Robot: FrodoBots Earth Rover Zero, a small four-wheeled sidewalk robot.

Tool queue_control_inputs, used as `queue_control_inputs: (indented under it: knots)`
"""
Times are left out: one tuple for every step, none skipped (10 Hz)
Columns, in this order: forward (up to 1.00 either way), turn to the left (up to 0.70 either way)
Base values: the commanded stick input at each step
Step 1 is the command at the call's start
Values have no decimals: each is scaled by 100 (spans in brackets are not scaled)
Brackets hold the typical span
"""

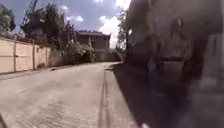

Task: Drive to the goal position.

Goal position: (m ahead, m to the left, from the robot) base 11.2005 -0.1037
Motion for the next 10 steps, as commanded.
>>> queue_control_inputs:
  knots:
    - [85,0]
    - [85,0]
    - [85,0]
    - [85,0]
    - [85,0]
    - [85,0]
    - [85,0]
    - [85,-4]
    - [85,-22]
    - [85,-30]
